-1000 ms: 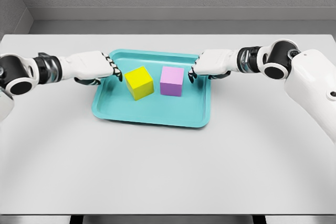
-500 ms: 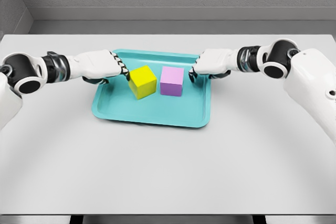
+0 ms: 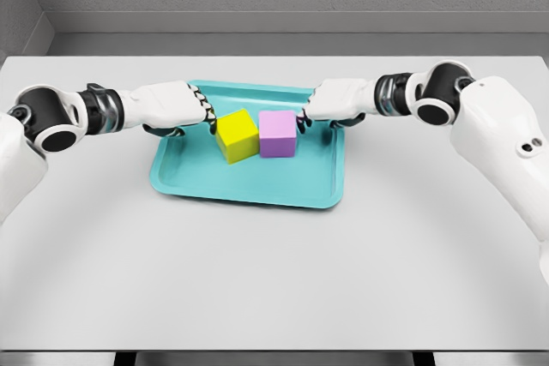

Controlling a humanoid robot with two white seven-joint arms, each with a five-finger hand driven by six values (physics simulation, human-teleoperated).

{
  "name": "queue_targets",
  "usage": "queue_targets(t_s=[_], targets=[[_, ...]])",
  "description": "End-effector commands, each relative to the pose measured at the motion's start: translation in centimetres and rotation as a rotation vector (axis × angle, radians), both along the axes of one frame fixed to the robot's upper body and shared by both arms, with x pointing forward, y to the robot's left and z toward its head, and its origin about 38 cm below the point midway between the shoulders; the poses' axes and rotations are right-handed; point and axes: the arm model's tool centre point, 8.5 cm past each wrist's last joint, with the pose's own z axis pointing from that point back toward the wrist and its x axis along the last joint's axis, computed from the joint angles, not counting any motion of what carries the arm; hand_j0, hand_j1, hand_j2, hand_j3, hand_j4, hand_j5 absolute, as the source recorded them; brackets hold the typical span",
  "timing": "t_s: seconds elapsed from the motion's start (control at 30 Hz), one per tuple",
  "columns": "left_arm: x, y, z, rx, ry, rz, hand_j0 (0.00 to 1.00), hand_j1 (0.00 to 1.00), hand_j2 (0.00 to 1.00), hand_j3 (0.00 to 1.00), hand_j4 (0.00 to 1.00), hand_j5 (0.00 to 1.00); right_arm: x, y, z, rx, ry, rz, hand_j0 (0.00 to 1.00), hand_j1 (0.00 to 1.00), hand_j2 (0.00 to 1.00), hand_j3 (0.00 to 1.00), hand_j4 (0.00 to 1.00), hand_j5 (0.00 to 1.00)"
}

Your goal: Push two cubes

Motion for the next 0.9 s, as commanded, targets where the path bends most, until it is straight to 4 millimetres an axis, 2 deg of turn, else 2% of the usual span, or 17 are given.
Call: queue_targets(t_s=[0.0, 0.27, 0.6, 0.77, 0.87], targets=[[0.09, 0.20, -0.10, -0.005, 0.005, 0.009, 0.71, 0.71, 0.71, 0.71, 0.71, 0.71, 0.04, 0.06, -0.04, 0.005, 0.003, -0.003, 0.64, 0.64, 0.64, 0.64, 0.64, 0.64], [0.44, -0.27, 0.43, -0.016, -0.005, 0.006, 0.72, 0.72, 0.72, 0.72, 0.72, 0.72, 0.08, 0.11, 0.15, 0.005, -0.001, -0.002, 0.64, 0.64, 0.64, 0.64, 0.64, 0.64], [0.73, -0.51, -0.08, -0.020, 0.012, 0.012, 0.71, 0.71, 0.71, 0.71, 0.71, 0.71, 0.05, 0.16, 0.14, 0.004, -0.001, 0.000, 0.64, 0.64, 0.64, 0.64, 0.64, 0.64], [0.73, -0.25, -0.12, -0.005, 0.021, 0.019, 0.61, 0.61, 0.61, 0.61, 0.61, 0.61, 0.07, 0.15, 0.18, 0.006, -0.002, 0.000, 0.64, 0.64, 0.64, 0.64, 0.64, 0.64], [0.73, -0.04, -0.11, -0.005, 0.021, 0.023, 0.60, 0.60, 0.60, 0.60, 0.60, 0.60, 0.01, 0.21, 0.44, 0.007, -0.008, 0.005, 0.64, 0.64, 0.64, 0.64, 0.64, 0.64]])
